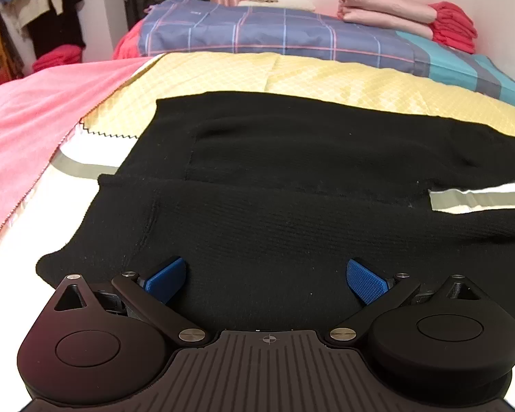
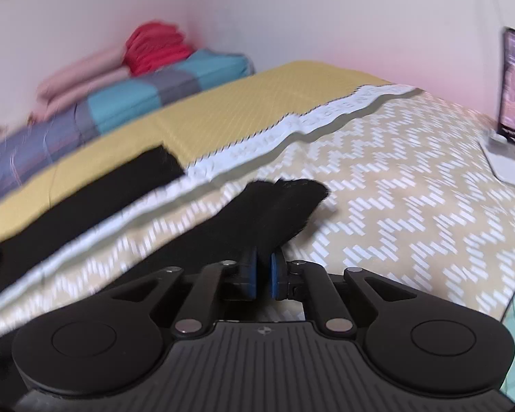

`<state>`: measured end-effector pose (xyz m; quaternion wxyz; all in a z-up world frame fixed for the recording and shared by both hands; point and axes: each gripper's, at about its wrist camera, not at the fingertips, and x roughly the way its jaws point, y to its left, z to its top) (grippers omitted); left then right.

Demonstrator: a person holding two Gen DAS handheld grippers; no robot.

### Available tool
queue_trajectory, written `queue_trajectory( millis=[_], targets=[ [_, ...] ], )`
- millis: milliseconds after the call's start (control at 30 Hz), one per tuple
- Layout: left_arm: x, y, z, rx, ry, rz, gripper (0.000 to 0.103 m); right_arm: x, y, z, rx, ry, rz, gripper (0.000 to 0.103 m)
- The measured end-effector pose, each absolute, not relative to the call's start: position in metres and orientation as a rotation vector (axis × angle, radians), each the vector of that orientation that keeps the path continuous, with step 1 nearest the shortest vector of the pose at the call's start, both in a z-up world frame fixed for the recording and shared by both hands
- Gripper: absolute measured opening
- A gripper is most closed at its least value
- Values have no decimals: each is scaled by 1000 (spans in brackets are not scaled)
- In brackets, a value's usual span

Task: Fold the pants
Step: 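Grasp the hem of one black pant leg with the right tool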

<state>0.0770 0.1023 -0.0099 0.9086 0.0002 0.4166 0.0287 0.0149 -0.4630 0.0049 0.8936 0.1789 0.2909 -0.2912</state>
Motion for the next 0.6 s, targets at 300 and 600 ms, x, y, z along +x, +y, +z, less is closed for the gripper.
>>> queue_trajectory(
  millis=[300, 600],
  targets=[
    [64, 118, -5, -18, 840, -19, 103, 0, -343, 39, 86, 569, -356, 81],
    [55, 131, -7, -89, 778, -45, 103, 44, -191, -8, -151, 790, 176, 57]
  ],
)
